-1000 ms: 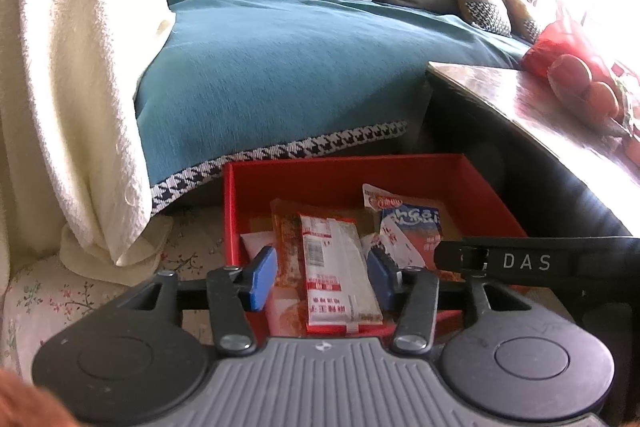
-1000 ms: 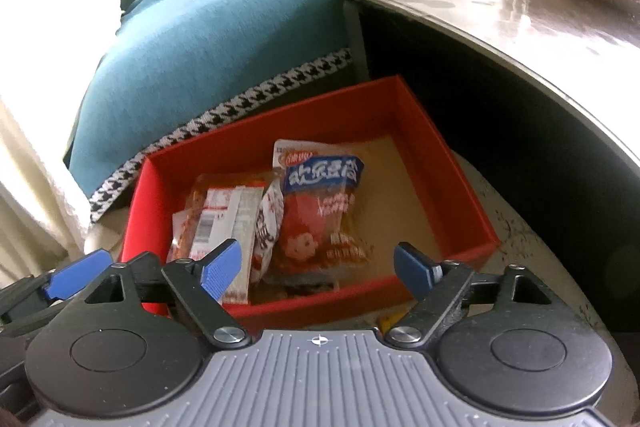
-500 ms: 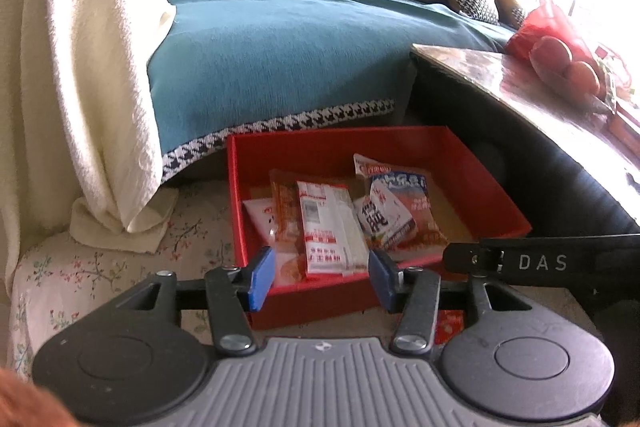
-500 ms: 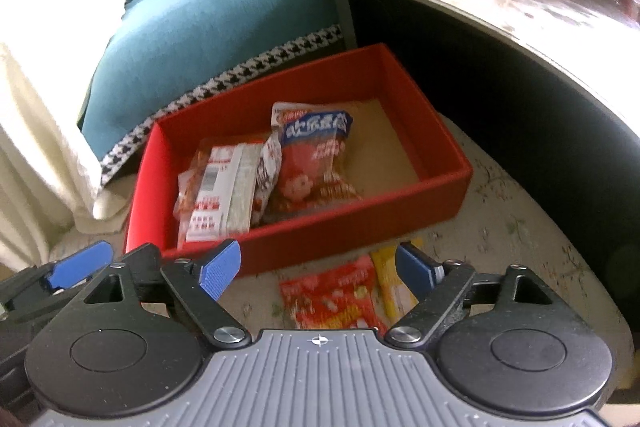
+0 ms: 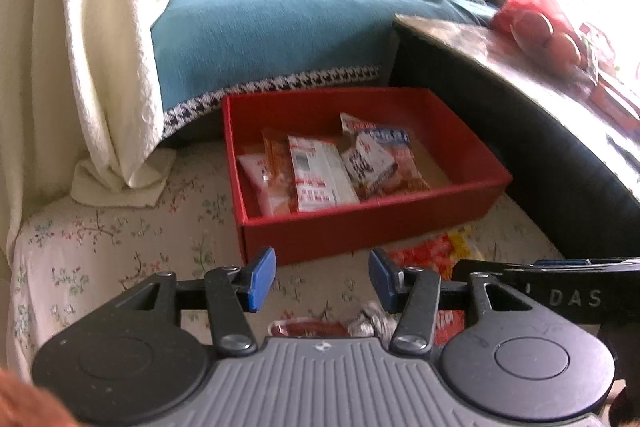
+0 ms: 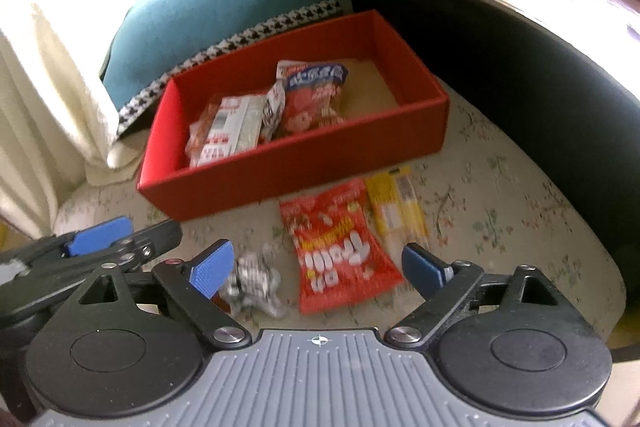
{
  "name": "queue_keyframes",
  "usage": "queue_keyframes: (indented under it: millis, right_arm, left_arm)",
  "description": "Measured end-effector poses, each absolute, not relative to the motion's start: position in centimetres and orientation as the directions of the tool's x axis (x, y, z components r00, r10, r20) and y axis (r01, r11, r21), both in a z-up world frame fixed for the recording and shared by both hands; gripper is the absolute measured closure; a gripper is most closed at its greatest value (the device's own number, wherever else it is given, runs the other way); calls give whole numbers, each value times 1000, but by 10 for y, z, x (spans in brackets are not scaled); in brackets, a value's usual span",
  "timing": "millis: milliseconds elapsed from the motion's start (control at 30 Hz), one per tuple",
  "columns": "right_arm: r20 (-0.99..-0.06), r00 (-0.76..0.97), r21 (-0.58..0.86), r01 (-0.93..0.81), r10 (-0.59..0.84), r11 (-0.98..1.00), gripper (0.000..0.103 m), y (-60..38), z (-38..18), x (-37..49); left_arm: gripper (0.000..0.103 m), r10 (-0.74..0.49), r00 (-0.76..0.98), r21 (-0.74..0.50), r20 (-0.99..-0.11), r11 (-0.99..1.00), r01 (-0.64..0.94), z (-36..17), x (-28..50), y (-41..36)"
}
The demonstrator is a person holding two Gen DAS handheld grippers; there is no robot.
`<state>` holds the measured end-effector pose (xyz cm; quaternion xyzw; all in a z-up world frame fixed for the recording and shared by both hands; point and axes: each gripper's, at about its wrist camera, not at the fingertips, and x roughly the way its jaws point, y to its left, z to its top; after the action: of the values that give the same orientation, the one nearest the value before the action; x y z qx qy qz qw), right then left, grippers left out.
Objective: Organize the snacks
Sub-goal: 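Move both open tools back over the remaining snacks, then grasp the silver-foil packet with the left tool while the right grasps the blue wrapper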
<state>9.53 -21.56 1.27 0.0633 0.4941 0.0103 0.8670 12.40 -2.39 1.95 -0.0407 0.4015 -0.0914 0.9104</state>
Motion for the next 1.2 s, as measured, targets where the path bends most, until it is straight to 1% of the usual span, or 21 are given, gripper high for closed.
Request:
queue_keyframes:
  millis: [200, 233, 267, 333, 400, 500, 600, 733, 900, 967, 1100, 1200]
  right_arm:
    - [-868, 492, 112, 59, 68, 992, 8, -221, 10, 73]
    - [-868, 491, 113, 60, 70, 992, 8, -223, 11, 69]
    - [-869, 490, 115, 61, 71, 991, 7, -225, 11, 66]
    - [-871, 487, 114, 68, 66, 991, 7, -232, 12, 59]
    - [-873, 484, 116, 76, 65, 990, 6, -241, 11, 55]
    - [-876, 475, 133, 85, 77, 987, 6, -252, 7, 53]
    - [-883, 460, 152, 87, 96, 984, 6, -255, 1, 56]
    - [-887, 446, 156, 52, 117, 986, 6, -252, -3, 60]
    - [-890, 442, 144, 37, 113, 989, 6, -253, -2, 60]
    - [-890, 443, 143, 45, 109, 989, 6, -256, -2, 61]
    - [-890, 446, 141, 57, 101, 988, 6, -260, -2, 60]
    - [-895, 437, 138, 67, 95, 988, 6, -261, -5, 60]
  left_arm:
    - [57, -227, 614, -151, -756, 973, 173, 8, 116, -32]
    - [55, -232, 605, -144, -762, 971, 191, 6, 116, -35]
    - [51, -234, 596, -130, -768, 969, 212, 4, 115, -38]
    - [45, -251, 565, -97, -786, 953, 288, -3, 115, -46]
    - [44, -281, 521, -72, -806, 920, 384, -10, 118, -53]
    - [44, -283, 519, -4, -807, 881, 473, -16, 122, -57]
    - [43, -314, 493, -12, -811, 853, 522, -21, 133, -56]
    - [43, -331, 435, -47, -837, 836, 546, -36, 152, -61]
    - [34, -336, 391, -26, -857, 785, 618, -55, 153, -75]
    - [31, -337, 412, 2, -847, 773, 635, -58, 146, -77]
    - [32, -323, 409, -11, -853, 795, 606, -57, 135, -74]
    - [37, -295, 428, 21, -854, 804, 595, -56, 120, -76]
